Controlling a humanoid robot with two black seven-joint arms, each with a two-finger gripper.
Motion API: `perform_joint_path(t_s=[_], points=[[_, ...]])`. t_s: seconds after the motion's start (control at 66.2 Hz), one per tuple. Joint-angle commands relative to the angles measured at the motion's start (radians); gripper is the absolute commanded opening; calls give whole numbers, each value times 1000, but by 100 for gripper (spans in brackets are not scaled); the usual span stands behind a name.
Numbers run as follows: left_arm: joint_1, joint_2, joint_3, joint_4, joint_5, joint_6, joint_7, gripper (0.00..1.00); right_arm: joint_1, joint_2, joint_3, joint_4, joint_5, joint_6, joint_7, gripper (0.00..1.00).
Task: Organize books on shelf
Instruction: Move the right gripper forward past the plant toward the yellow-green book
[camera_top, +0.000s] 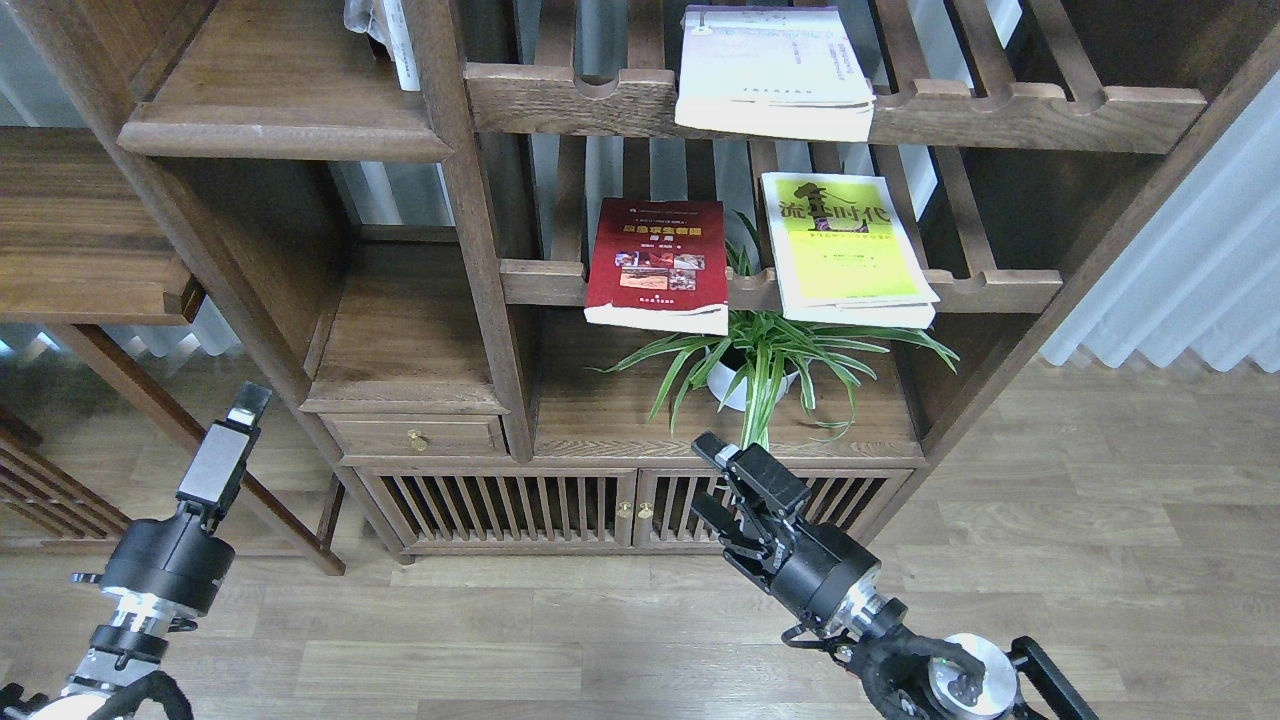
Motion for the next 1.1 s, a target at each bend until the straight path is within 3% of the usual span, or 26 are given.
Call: perform_joint_path(t_s=[0.0, 0.619, 0.846, 1.087], points=[[-1, 3, 2, 0, -3, 0, 1, 100, 38, 0, -6, 0, 0, 9, -1, 100], [-11, -7, -1, 3, -1, 0, -2, 100, 92, 0, -11, -35, 12, 17, 8, 100], [-11, -20, -12, 13, -1, 0, -3, 100, 148, 0, -17, -168, 10, 222, 8, 100], [-14, -21, -16, 79, -6, 0, -3, 100, 156, 0, -23, -167, 24, 245, 4, 100]])
